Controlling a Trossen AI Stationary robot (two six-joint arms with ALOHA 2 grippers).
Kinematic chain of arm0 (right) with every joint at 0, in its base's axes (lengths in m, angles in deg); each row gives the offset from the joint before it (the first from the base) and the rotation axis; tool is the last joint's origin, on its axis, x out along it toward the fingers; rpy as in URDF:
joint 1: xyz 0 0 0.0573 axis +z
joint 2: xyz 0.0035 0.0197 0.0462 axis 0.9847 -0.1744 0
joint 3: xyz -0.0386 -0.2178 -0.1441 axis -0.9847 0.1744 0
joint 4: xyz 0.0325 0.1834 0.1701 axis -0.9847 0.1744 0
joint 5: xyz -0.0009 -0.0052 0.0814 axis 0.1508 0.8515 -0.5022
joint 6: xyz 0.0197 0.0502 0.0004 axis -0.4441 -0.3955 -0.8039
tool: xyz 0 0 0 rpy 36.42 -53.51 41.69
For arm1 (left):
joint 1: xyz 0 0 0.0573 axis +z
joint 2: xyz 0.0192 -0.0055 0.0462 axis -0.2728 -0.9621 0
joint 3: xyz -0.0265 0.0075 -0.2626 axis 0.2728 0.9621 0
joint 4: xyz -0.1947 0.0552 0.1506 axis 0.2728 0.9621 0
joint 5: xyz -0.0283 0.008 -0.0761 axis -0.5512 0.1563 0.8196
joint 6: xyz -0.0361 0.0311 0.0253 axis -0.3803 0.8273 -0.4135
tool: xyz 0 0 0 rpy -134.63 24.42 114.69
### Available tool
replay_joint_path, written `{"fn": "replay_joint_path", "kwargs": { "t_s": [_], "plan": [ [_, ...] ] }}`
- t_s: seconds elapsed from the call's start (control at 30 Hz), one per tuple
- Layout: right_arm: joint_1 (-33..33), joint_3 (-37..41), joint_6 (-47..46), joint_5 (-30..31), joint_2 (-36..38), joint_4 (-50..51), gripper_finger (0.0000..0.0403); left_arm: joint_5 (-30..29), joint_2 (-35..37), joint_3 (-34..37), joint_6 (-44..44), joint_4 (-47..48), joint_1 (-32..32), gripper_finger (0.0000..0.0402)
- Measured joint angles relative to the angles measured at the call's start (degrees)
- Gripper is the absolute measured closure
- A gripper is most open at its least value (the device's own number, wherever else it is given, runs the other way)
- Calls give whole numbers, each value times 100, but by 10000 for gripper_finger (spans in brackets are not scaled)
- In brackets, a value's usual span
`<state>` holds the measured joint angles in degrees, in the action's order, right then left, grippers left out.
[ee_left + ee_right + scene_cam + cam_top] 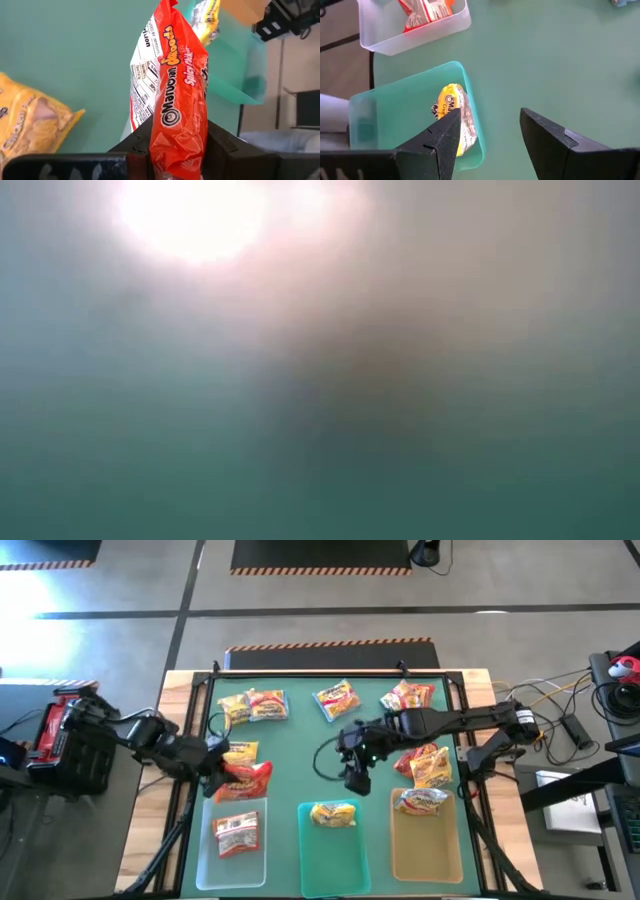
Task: Sort Maruchan noodles
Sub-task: Put the orange noodle pack into the white bin, then put the blue noodle pack into the yellow bin
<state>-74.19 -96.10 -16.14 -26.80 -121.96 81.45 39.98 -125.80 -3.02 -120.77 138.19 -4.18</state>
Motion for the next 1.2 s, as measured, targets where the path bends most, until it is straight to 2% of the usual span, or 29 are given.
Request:
{"fn": "replay_joint_path", "kwargs": {
  "t_s": [0.2,0.37,0.6,0.73,0.97,1.2],
  "plan": [
    [484,5,-376,629,-23,1,211,-170,-136,58,-667,343,-856,320],
    [744,4,-661,866,-39,2,211,-338,-329,247,-1016,448,-1206,319],
    [867,4,-698,876,-51,4,211,-443,-504,730,-1127,276,-1235,317],
    [858,4,-693,884,-51,3,211,-327,-523,841,-1320,136,-1244,300],
    [860,4,-672,886,-49,4,211,257,-502,745,-1348,334,-1244,248],
    [831,6,-446,1356,-48,7,211,139,-501,310,-1312,522,-1241,222]
  ]
}}
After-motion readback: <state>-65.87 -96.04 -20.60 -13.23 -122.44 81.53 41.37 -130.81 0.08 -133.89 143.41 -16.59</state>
